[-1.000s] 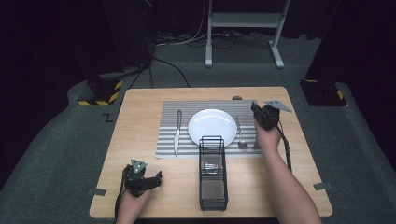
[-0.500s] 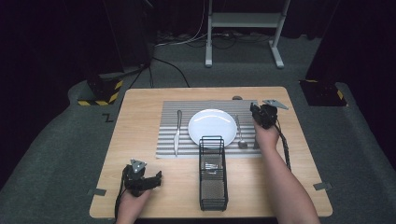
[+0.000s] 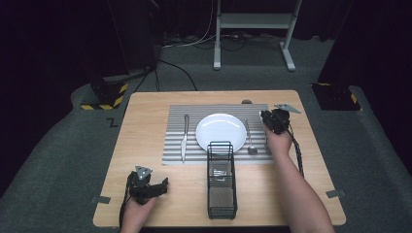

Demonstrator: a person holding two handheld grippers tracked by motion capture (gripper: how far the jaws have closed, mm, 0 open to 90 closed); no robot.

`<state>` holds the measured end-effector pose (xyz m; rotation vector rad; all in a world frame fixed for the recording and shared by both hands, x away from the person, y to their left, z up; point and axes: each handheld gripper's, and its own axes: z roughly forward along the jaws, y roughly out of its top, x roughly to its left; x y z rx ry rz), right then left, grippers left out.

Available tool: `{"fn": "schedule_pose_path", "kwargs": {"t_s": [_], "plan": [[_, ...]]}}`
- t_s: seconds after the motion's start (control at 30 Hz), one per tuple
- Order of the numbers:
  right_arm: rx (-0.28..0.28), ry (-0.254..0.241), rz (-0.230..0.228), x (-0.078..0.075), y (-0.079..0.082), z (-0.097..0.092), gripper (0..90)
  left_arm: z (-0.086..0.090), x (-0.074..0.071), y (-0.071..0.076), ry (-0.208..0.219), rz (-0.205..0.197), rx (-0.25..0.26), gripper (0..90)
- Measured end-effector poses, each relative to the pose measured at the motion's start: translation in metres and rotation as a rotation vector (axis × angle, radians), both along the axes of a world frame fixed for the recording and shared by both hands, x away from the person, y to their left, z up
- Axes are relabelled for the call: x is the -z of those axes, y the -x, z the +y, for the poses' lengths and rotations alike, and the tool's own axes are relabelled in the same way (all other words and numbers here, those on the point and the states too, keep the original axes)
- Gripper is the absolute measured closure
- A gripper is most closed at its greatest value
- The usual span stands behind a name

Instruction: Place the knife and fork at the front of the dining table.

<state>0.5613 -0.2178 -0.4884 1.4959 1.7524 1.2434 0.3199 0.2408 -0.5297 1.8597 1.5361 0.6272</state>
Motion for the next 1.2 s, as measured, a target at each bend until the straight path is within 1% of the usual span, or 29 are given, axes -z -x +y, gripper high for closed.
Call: {"fn": "schedule_pose_path", "kwargs": {"t_s": [0.13, 0.3, 0.4, 0.47, 0.53, 0.6, 0.67, 0.73, 0.87, 0.93, 0.97, 1.03, 1.13, 1.2], "plan": [[0.003, 0.002, 0.007, -0.002, 0.002, -0.002, 76.0, 0.0, 0.0, 0.0, 0.0, 0.0, -0.001, 7.6], [-0.005, 0.012, -0.002, -0.002, 0.009, -0.002, 73.3, 0.0, 0.0, 0.0, -0.005, 0.0, -0.001, 7.6], [-0.014, 0.032, -0.003, -0.003, 0.016, -0.002, 68.5, -0.002, 0.0, 0.0, -0.017, 0.003, 0.0, 7.7], [-0.021, 0.049, -0.011, -0.004, 0.024, -0.002, 62.7, -0.003, 0.0, 0.0, -0.028, 0.003, 0.0, 7.6], [-0.035, 0.074, -0.01, -0.005, 0.033, -0.003, 54.8, -0.002, 0.0, 0.0, -0.028, 0.004, 0.002, 7.5], [-0.05, 0.114, -0.006, -0.006, 0.044, -0.003, 46.4, -0.003, 0.0, 0.0, -0.028, 0.004, 0.002, 7.4], [-0.057, 0.151, -0.012, -0.007, 0.057, -0.004, 41.8, -0.003, 0.0, -0.001, -0.029, 0.005, 0.006, 6.5], [-0.06, 0.172, -0.019, -0.008, 0.069, -0.007, 37.6, -0.003, 0.0, -0.001, -0.031, 0.005, 0.006, 6.5], [-0.069, 0.171, -0.012, -0.007, 0.095, -0.015, 30.1, -0.003, 0.0, -0.001, -0.029, 0.005, 0.005, 6.5], [-0.065, 0.17, -0.006, -0.005, 0.108, -0.018, 25.3, -0.003, 0.0, -0.001, -0.03, 0.005, 0.006, 6.5], [-0.058, 0.166, 0.005, -0.004, 0.114, -0.02, 24.1, -0.003, 0.0, -0.001, -0.03, 0.005, 0.006, 6.4], [-0.049, 0.16, 0.019, 0.001, 0.127, -0.023, 22.6, -0.003, 0.0, -0.001, -0.032, 0.005, 0.006, 6.4], [-0.051, 0.172, 0.041, 0.01, 0.146, -0.028, 22.0, -0.003, 0.0, -0.001, -0.032, 0.005, 0.006, 6.5], [-0.059, 0.189, 0.068, 0.015, 0.158, -0.031, 21.2, -0.003, 0.0, -0.001, -0.031, 0.005, 0.006, 6.4]]}}
